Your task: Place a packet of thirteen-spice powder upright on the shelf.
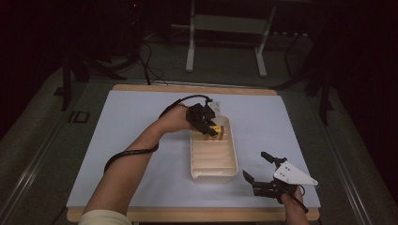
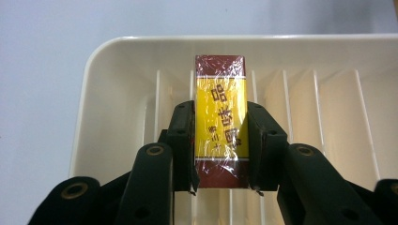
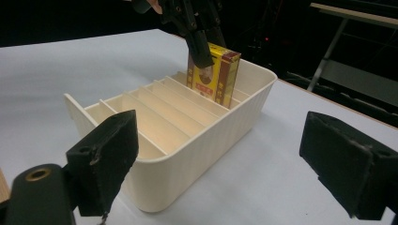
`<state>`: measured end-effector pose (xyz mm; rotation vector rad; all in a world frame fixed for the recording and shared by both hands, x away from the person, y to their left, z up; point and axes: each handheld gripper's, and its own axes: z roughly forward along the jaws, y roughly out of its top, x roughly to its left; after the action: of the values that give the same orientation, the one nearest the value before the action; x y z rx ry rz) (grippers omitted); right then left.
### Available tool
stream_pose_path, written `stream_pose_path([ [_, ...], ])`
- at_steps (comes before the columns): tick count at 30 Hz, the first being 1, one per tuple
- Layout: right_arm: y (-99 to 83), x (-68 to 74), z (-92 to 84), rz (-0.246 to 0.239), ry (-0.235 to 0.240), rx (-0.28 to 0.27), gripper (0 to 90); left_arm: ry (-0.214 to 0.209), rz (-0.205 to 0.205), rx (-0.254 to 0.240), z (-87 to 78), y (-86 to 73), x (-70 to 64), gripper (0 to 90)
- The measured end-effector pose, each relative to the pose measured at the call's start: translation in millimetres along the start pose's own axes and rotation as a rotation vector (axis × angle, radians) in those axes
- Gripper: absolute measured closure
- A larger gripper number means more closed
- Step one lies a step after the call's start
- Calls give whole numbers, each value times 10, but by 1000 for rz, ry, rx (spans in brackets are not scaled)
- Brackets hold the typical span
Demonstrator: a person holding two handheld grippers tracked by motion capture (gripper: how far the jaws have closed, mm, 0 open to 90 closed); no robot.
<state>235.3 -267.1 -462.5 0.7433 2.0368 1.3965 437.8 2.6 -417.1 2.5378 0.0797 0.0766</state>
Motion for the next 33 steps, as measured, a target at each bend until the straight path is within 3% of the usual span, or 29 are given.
stream_pose_path([
  [5, 1, 3, 3, -2, -2, 0, 121, -9, -9, -13, -5, -16, -11, 663],
  [12, -1, -1, 2, -3, -1, 1, 121, -11, -14, 23, -47, 7, -22, 645],
  [22, 0, 0, 3, -4, -1, 1, 121, -7, -8, 27, -89, 48, -43, 592],
  [25, 0, -2, 3, -3, -2, 1, 121, -13, -13, 27, -95, 52, -47, 541],
  [26, 1, -3, 2, -2, 0, 0, 121, -32, -40, 29, -107, 59, -39, 529],
  [29, 1, 0, 0, 0, -2, 1, 121, -51, -68, 24, -114, 64, -16, 523],
  [33, 1, 0, 2, -1, -3, 1, 121, -58, -64, 8, -117, 89, -15, 433],
])
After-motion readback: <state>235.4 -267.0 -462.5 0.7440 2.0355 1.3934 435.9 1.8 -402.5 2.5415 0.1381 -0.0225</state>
